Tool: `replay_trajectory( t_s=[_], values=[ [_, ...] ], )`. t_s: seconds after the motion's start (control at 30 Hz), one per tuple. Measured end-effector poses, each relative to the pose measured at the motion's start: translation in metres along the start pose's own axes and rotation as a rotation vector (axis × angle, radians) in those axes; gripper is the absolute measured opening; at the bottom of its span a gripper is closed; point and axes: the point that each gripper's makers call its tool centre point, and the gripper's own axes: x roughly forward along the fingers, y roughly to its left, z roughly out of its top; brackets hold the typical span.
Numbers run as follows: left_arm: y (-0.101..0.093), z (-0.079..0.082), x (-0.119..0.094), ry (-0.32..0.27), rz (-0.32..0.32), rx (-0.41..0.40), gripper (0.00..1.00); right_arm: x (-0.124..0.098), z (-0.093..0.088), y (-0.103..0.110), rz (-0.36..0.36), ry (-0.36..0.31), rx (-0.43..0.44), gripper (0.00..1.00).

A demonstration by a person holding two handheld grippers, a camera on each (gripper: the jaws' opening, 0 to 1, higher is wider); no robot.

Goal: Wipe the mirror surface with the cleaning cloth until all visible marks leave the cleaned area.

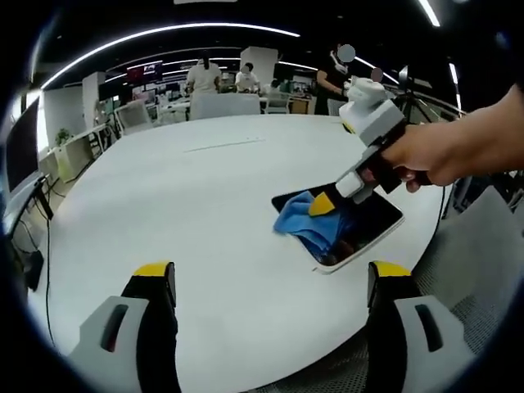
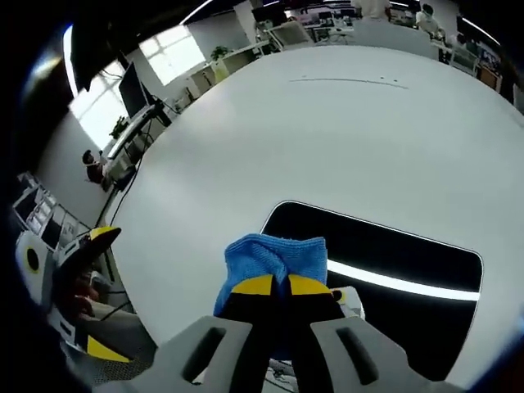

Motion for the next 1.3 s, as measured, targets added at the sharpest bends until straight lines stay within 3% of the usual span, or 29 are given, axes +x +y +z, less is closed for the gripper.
replay_trajectory(
  t_s=[0.23, 0.87, 1.3],
  values=[
    [-0.012, 0.003, 0.005, -0.002, -0.047, 0.077, 0.99, -0.005, -0.003, -0.009, 0.029, -0.006, 0.078, 0.00],
    [-0.012, 0.002, 0.007, -0.009, -0.066, 0.011, 0.99, -0.024, -0.011, -0.045, 0.010, -0.023, 0.145, 0.00],
    [-0.014, 0.002, 0.006, -0.009, -0.076, 0.013, 0.99, -0.042, -0.019, -0.079, -0.034, -0.044, 0.212, 0.00]
  ],
)
